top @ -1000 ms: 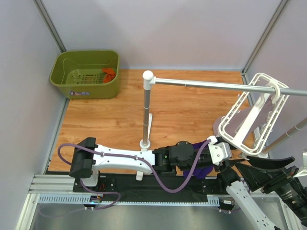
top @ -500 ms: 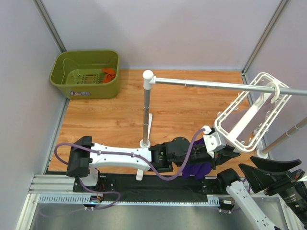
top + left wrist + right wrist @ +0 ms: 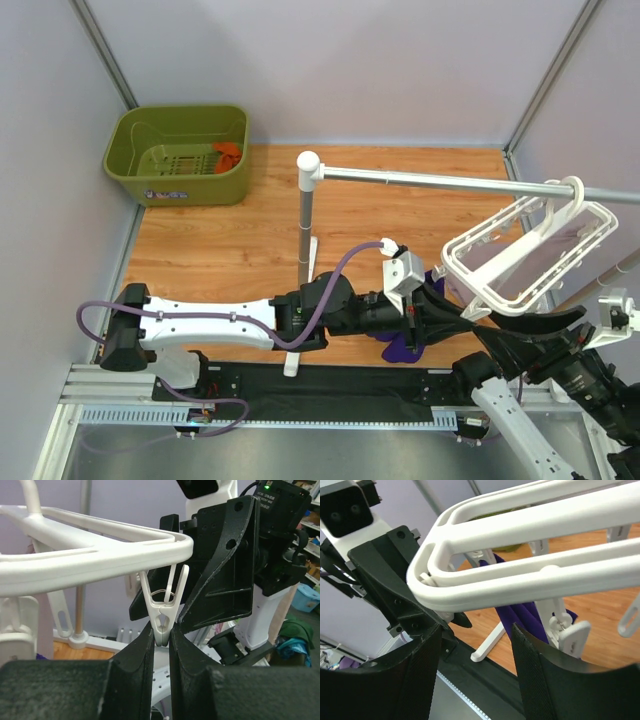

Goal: Clip the socks to the hanger
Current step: Open the clamp at the hanger.

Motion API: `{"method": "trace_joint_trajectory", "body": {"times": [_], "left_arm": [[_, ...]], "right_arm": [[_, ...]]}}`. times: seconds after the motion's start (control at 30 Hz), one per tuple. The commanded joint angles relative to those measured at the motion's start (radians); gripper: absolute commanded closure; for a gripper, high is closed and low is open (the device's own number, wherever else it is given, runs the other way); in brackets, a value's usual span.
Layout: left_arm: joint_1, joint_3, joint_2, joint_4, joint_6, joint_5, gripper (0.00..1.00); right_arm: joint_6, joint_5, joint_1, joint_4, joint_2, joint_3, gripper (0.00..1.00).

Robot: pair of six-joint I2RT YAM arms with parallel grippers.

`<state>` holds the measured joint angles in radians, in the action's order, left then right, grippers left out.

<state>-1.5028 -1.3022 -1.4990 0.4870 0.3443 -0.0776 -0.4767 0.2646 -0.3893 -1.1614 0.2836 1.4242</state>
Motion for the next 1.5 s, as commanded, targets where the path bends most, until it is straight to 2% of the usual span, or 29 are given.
{"method": "trace_joint_trajectory", "body": {"times": [0.0, 0.17, 0.3, 0.7, 0.97, 1.07, 1.2, 1.47], "left_arm": [[0.003, 0.020, 0.036, 0.056, 0.065, -0.068, 1.00], [0.022, 0.020, 0.016, 0.073, 0.111, -0.125, 1.00], [0.027, 0.015, -0.001, 0.104, 0.139, -0.163, 1.00], [0.038, 0.024, -0.027, 0.177, 0.206, -0.228, 1.00], [0.049, 0.038, -0.043, 0.206, 0.242, -0.231, 1.00], [0.052, 0.047, -0.041, 0.213, 0.245, -0.228, 1.00], [0.055, 0.052, -0.040, 0.217, 0.249, -0.229, 1.00], [0.056, 0.054, -0.041, 0.219, 0.254, -0.234, 1.00]], "right_arm": [[-0.045, 0.133, 0.001, 0.186, -0.029, -0.044, 0.41], [-0.056, 0.142, 0.000, 0.224, -0.040, -0.030, 0.39], [-0.068, 0.130, 0.000, 0.275, -0.055, -0.056, 0.34], [-0.106, 0.139, 0.001, 0.354, -0.066, -0.128, 0.35], [-0.135, 0.128, 0.001, 0.384, -0.087, -0.162, 0.42], [-0.134, 0.117, 0.000, 0.370, -0.092, -0.160, 0.51], [-0.129, 0.114, 0.000, 0.361, -0.089, -0.162, 0.60], [-0.125, 0.116, 0.000, 0.355, -0.084, -0.169, 0.60]]}}
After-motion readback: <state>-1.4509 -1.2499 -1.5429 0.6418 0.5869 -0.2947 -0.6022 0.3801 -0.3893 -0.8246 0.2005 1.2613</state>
